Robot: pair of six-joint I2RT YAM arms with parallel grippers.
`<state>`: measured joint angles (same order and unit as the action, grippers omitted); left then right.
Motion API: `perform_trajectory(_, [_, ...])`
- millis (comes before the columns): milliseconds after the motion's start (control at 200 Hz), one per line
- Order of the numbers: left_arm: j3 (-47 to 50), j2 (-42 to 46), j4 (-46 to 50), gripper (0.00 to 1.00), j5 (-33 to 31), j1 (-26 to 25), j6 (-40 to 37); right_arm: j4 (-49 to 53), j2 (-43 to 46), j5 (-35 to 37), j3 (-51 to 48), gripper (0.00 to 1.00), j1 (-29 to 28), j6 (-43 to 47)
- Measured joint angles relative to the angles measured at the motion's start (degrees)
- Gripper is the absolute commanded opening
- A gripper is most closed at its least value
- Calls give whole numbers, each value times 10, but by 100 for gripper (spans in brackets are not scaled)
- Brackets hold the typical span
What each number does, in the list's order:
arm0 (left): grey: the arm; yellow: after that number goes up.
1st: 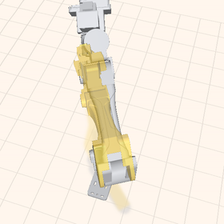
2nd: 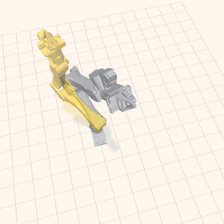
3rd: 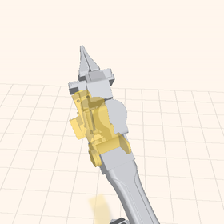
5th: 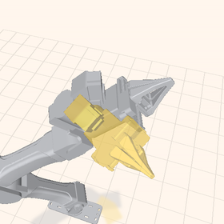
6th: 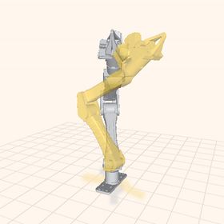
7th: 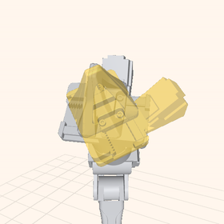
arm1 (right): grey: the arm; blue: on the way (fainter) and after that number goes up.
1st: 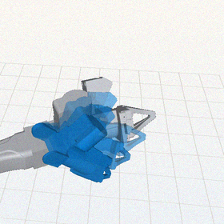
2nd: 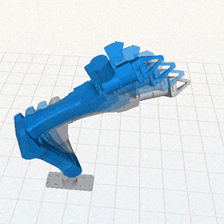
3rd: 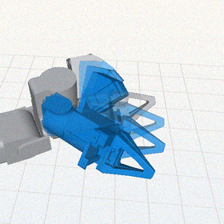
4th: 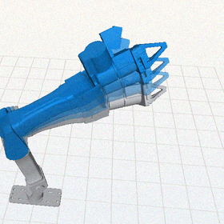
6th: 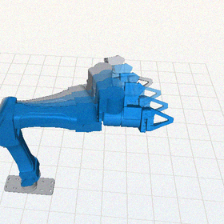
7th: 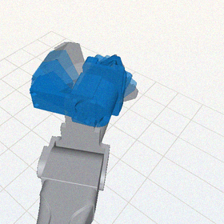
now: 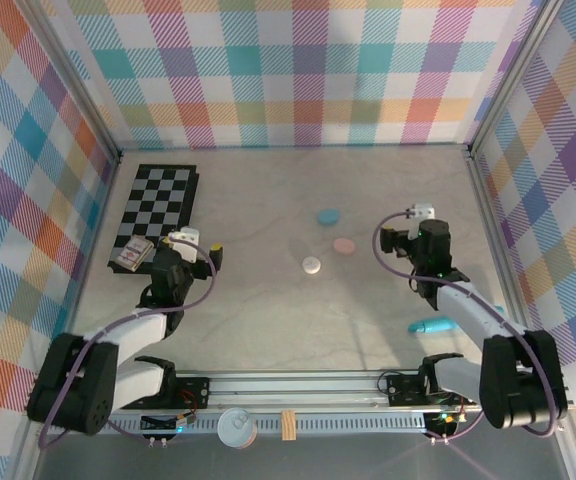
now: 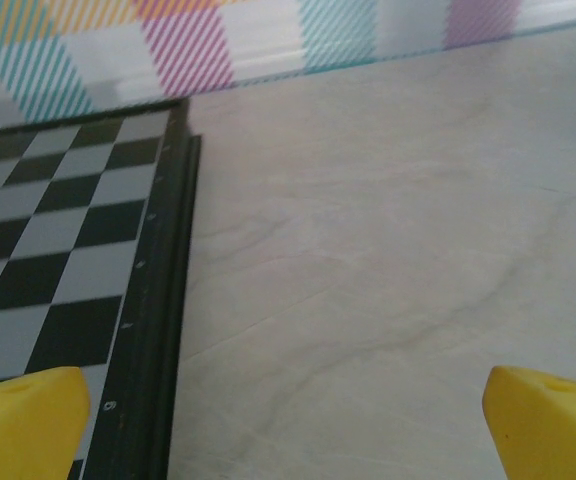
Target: Insert wireless bluetooth earbuds into charging case
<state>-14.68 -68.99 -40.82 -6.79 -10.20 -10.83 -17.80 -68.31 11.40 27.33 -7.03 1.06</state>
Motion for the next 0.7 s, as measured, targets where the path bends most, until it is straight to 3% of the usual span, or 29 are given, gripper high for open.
perform_trajectory(230, [-2,-209,-163,100,13,47,44,-146,-146,-42,-25,99,31,-2])
perform_trajectory(490, [-90,-213,-108,100,40,68,77,-199,-184,-101,-24,99,70,-12])
perform_trajectory(700, [-94,-213,-83,100,43,68,83,-208,-184,-116,-22,99,73,-17])
